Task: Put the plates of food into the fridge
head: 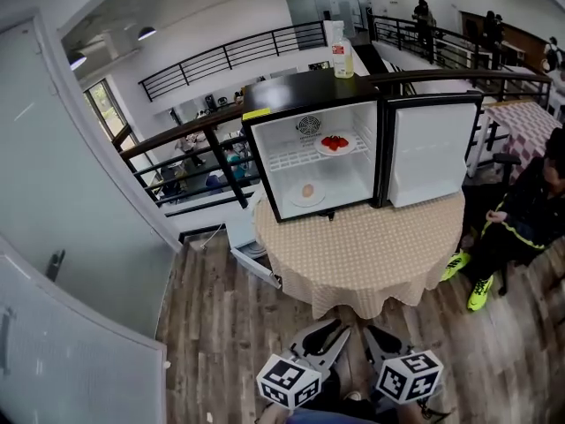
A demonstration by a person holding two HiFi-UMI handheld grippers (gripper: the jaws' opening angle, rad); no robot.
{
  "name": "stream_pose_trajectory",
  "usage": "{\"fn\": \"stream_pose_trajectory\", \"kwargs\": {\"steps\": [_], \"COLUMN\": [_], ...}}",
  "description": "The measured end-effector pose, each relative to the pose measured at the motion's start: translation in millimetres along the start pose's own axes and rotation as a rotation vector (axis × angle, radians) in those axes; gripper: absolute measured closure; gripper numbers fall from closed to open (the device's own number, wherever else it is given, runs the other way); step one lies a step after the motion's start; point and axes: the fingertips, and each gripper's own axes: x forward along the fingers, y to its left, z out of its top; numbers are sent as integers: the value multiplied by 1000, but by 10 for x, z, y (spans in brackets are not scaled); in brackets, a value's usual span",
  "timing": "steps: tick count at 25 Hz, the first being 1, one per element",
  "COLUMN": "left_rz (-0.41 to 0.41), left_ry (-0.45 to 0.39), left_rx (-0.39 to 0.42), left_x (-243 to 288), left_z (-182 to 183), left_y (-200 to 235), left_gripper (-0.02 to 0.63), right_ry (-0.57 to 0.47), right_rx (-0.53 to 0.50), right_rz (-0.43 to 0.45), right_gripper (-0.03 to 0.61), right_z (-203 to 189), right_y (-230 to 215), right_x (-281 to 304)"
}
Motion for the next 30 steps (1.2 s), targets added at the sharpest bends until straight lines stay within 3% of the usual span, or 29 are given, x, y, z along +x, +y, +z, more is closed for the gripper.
{"fn": "stream_pose_trajectory", "kwargs": {"steps": [18, 30], "left_rz": [-36, -92], "left_ry": [20, 17], "left_rx": [23, 17], "left_x": [-763, -1551], "left_z": [-234, -329], "left_y": [-178, -103], "left_gripper": [522, 522], "right_ry": [-34, -37], "right_rx": [27, 89], "right_rz": [-34, -51], "right_gripper": [546, 549], "right_z": [-435, -905], "right_y": [444, 1065], "right_x": [-298, -312]}}
